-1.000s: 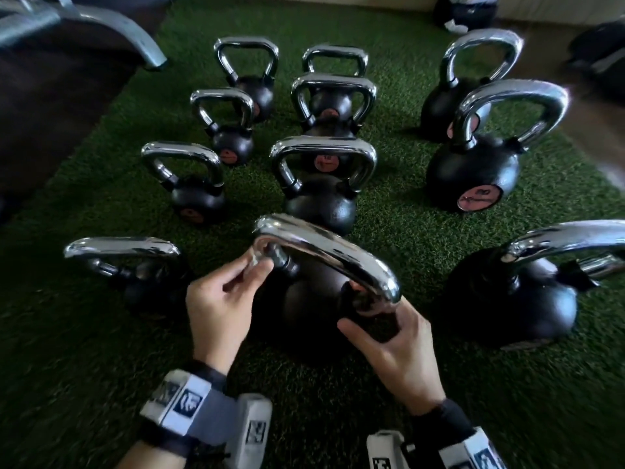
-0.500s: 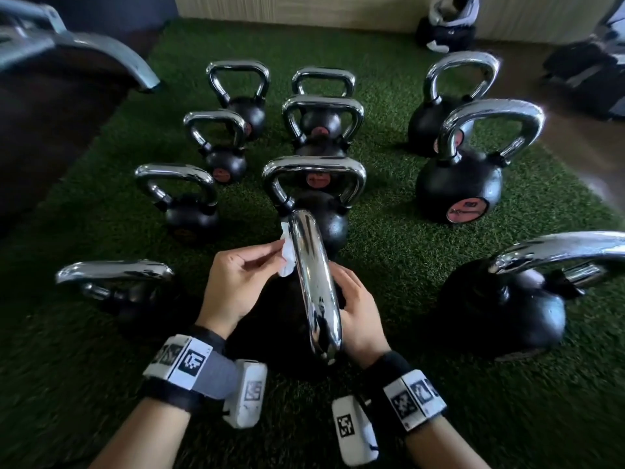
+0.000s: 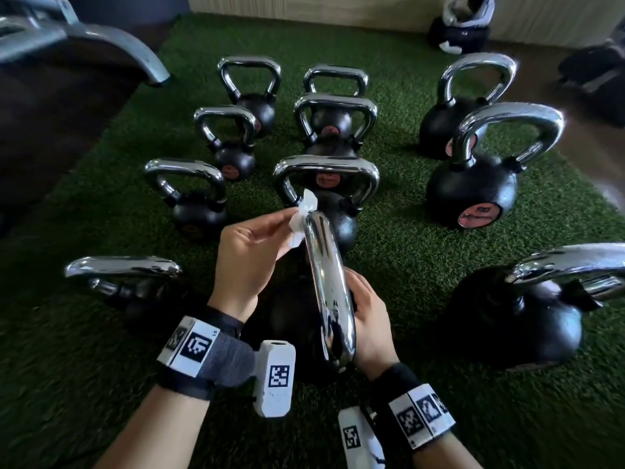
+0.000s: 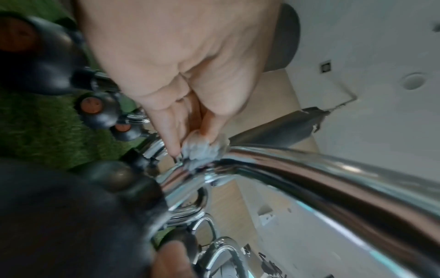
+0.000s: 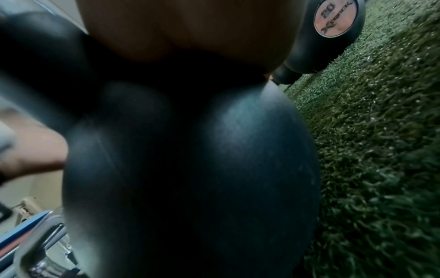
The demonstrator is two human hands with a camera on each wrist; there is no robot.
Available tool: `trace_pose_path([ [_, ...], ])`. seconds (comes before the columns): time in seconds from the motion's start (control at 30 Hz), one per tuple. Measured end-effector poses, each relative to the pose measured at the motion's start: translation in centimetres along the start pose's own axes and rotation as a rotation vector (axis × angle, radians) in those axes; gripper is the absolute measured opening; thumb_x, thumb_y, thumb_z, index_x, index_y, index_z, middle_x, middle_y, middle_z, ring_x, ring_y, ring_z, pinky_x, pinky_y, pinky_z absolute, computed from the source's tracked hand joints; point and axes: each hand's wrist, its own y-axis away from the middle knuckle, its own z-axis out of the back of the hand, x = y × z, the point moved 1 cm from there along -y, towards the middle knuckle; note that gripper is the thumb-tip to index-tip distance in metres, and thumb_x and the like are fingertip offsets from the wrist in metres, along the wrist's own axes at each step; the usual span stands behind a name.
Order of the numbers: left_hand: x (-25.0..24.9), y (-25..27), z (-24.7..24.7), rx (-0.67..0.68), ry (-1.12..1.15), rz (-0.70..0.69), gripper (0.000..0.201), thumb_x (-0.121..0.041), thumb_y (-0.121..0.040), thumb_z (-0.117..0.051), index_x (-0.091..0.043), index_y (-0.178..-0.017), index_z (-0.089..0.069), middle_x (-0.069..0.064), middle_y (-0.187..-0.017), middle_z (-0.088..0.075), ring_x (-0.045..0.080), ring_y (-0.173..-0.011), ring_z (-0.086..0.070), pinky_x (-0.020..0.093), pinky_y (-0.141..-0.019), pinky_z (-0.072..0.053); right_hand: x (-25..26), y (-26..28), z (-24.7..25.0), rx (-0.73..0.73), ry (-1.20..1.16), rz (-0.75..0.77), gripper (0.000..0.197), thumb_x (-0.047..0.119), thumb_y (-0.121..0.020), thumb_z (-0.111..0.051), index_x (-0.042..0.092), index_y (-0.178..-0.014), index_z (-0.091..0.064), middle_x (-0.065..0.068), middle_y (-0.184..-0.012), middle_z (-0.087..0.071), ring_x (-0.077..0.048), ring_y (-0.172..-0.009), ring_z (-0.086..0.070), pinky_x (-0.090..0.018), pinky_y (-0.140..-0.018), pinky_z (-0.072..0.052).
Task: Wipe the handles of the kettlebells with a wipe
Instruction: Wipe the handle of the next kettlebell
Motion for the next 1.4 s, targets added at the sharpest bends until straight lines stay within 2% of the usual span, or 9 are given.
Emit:
trace_pose_path([
  [0.1,-1.3,2.7,-0.3,-0.042,0.088,-0.037,0.026,-0.007,-0.089,-0.073,-0.003,-0.115,-0.076,0.008,-0.103,-0.081,0.023,-0.100,-0.078,0.030,-0.086,-0.063,0.0,0.2,0.0,-0.014,-0.015,-0.015,0.045,0.046,-0.086,-0.064,0.033,-0.129,-0.068,0.025,-0.127,-0.062,0.000,-0.124,-0.058,-0.040,-0.108,-0.049],
  [0.23,-1.4,5.5,0.1,-0.017,-0.009,-0.144,0.025,-0.019,-0.088,-0.078,-0.015,-0.112,-0.081,0.006,-0.100,-0.082,0.033,-0.096,-0.078,0.053,-0.096,-0.059,-0.2,0.3,-0.1,-0.021,-0.030,-0.012,0.041,0.036,-0.088,-0.070,0.033,-0.129,-0.067,0.023,-0.129,-0.063,-0.001,-0.125,-0.059,-0.042,-0.107,-0.050],
  [0.3,-1.7,4.7,0.3,0.006,-0.037,-0.149,0.023,-0.015,-0.089,-0.077,-0.013,-0.113,-0.080,0.005,-0.101,-0.082,0.031,-0.095,-0.078,0.055,-0.097,-0.058,-0.3,0.2,-0.1,-0.019,-0.033,-0.014,0.041,0.035,-0.088,-0.070,0.032,-0.129,-0.067,0.021,-0.129,-0.063,-0.002,-0.124,-0.059,-0.042,-0.107,-0.050],
  [0.43,-2.9,5.6,0.3,0.011,-0.060,-0.148,0.022,-0.019,-0.084,-0.078,-0.015,-0.106,-0.081,0.004,-0.095,-0.082,0.026,-0.087,-0.080,0.044,-0.086,-0.063,-0.3,0.3,-0.1,-0.013,-0.029,-0.013,0.039,0.036,-0.090,-0.068,0.034,-0.129,-0.066,0.019,-0.127,-0.064,-0.003,-0.122,-0.061,-0.044,-0.104,-0.052],
  [0.6,-2.9,9.2,1.6,0.173,-0.011,0.093,0.027,-0.024,-0.066,-0.079,-0.011,-0.089,-0.083,0.012,-0.082,-0.080,0.023,-0.074,-0.078,0.028,-0.069,-0.065,-0.2,0.3,0.0,-0.016,-0.021,-0.007,0.042,0.028,-0.093,-0.075,0.049,-0.126,-0.059,0.024,-0.126,-0.063,-0.002,-0.122,-0.060,-0.043,-0.104,-0.052],
  [0.83,-2.3,10.0,3.4,0.437,-0.205,-0.080,0.014,-0.012,-0.072,-0.083,-0.016,-0.086,-0.083,-0.004,-0.081,-0.081,0.004,-0.071,-0.075,0.009,-0.063,-0.054,0.4,0.4,0.1,-0.023,-0.004,0.022,0.041,0.032,-0.090,-0.070,0.063,-0.113,-0.056,0.028,-0.119,-0.062,-0.001,-0.118,-0.061,-0.042,-0.102,-0.053],
  [0.93,-3.3,10.1,3.5,0.479,-0.265,-0.157,0.016,-0.020,-0.073,-0.082,-0.022,-0.089,-0.082,-0.012,-0.087,-0.081,0.006,-0.080,-0.078,0.013,-0.069,-0.059,-0.1,0.3,0.0,-0.012,0.022,0.041,0.060,0.021,-0.091,-0.078,0.072,-0.113,-0.053,0.026,-0.120,-0.063,-0.002,-0.118,-0.062,-0.039,-0.102,-0.053],
  [1.27,-0.8,9.5,3.4,0.479,-0.479,-0.233,0.018,-0.014,-0.079,-0.086,-0.023,-0.094,-0.084,-0.022,-0.096,-0.079,-0.001,-0.093,-0.076,0.019,-0.085,-0.061,-0.9,0.2,-0.1,0.006,0.035,0.029,0.043,0.014,-0.089,-0.078,0.043,-0.117,-0.061,0.018,-0.111,-0.063,-0.004,-0.107,-0.063,-0.027,-0.093,-0.051],
  [1.4,-1.4,8.6,3.8,0.518,-0.524,-0.185,0.015,-0.020,-0.082,-0.086,-0.027,-0.094,-0.084,-0.020,-0.093,-0.080,0.000,-0.091,-0.076,0.023,-0.085,-0.061,0.2,-0.3,1.2,0.102,0.007,-0.065,0.028,0.026,-0.092,-0.076,0.038,-0.117,-0.069,0.013,-0.112,-0.070,-0.001,-0.104,-0.064,-0.027,-0.091,-0.050],
])
